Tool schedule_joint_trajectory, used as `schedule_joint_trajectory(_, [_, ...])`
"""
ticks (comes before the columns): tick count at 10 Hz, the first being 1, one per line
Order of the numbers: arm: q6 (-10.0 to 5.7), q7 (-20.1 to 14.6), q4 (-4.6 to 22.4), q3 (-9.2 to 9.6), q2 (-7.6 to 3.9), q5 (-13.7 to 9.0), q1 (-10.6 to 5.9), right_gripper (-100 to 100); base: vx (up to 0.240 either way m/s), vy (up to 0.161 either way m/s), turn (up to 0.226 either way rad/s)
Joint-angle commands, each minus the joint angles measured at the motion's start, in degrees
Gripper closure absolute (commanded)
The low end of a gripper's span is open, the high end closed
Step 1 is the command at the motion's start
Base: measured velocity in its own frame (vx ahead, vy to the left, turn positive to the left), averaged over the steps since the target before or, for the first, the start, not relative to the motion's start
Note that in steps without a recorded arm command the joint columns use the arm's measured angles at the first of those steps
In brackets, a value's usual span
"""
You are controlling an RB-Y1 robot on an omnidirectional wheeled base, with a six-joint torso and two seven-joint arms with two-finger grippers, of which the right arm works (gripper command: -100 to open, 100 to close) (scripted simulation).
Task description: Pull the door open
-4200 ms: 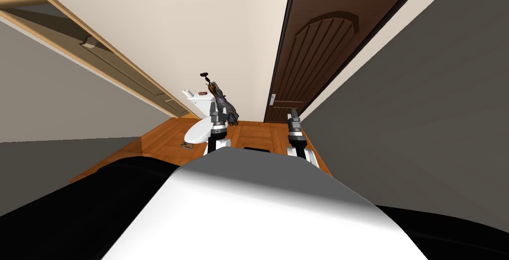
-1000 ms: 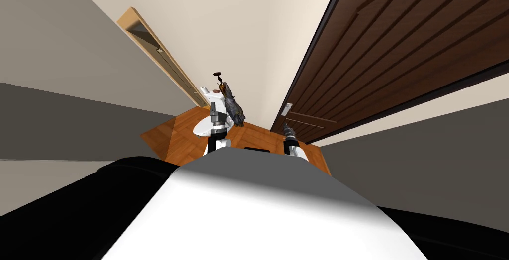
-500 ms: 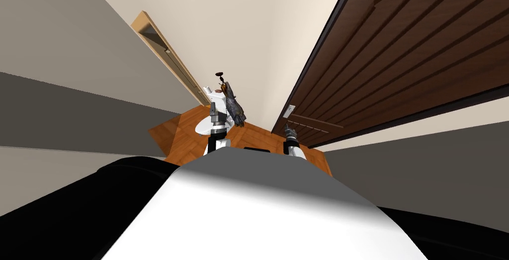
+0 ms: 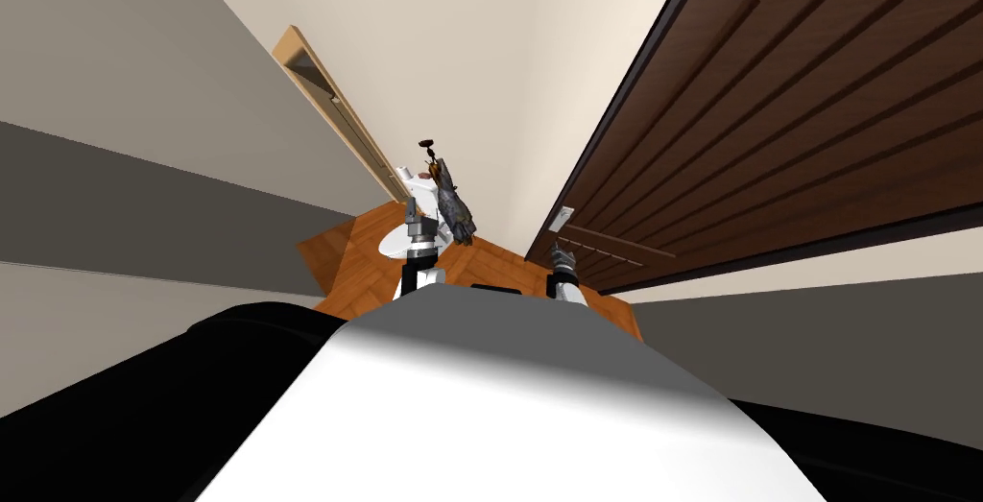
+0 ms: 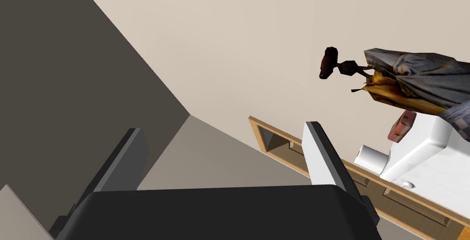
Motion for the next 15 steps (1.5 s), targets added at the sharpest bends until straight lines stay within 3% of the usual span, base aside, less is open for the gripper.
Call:
schedule_joint_trajectory(1, [1.67,-1.0,1.1,0.09,-0.13,2.9,-0.16,-100,0.058,-0.057,0.111])
schedule_joint_trajectory(8, [7.38,-4.0,5.3,-0.04,-0.29,13.8,-1.05,-100,0.069,-0.064,0.093])
schedule_joint_trajectory(15, [11.87,-6.3,8.6,-0.13,-0.37,22.2,-1.75,-100,0.051,-0.052,0.073])
